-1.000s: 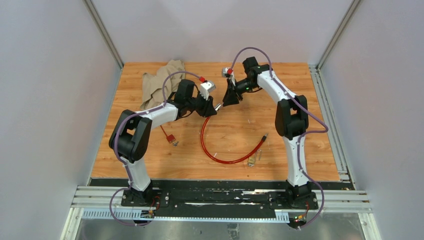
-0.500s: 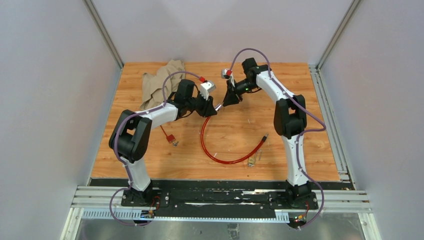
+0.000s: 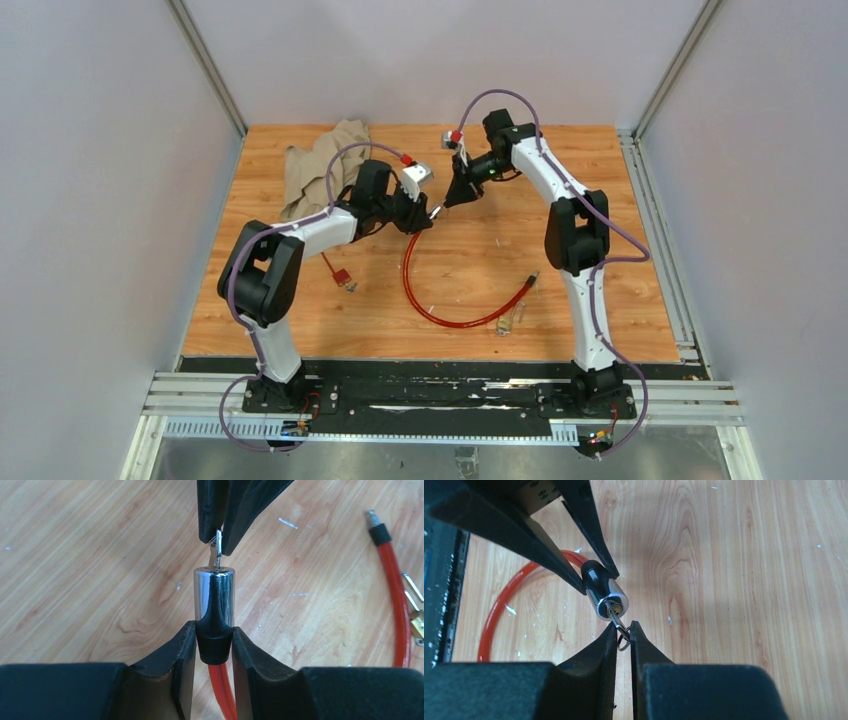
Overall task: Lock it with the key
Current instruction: Lock the lock.
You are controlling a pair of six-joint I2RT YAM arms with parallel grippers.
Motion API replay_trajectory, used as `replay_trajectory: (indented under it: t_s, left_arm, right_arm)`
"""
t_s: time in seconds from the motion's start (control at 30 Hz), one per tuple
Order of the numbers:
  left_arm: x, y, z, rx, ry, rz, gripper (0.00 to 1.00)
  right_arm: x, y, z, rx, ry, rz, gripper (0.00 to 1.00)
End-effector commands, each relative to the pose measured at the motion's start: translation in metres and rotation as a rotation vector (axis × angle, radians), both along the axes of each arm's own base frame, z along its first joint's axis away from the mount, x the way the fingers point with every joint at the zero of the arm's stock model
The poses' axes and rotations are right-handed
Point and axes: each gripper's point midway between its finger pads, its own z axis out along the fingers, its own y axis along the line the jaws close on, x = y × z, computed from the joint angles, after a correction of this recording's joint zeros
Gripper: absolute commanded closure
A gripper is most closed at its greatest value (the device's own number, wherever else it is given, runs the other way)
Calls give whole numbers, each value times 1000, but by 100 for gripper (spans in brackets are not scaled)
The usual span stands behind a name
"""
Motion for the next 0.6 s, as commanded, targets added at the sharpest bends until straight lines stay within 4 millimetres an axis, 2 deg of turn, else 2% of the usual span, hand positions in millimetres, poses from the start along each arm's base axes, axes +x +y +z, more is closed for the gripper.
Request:
replay_trajectory:
  t_s: [0.0,0.23,0.57]
  left_arm:
    - [13,7,17,48,-126,53,100]
    - [19,12,15,82,-148,93,100]
    - [25,18,14,117,-167,140,100]
  right_arm:
    - [-12,6,4,-17,225,-68,94]
    - [-19,9,-7,-48,432,-149,96]
    - [-7,20,-20,-65,719,-332,94]
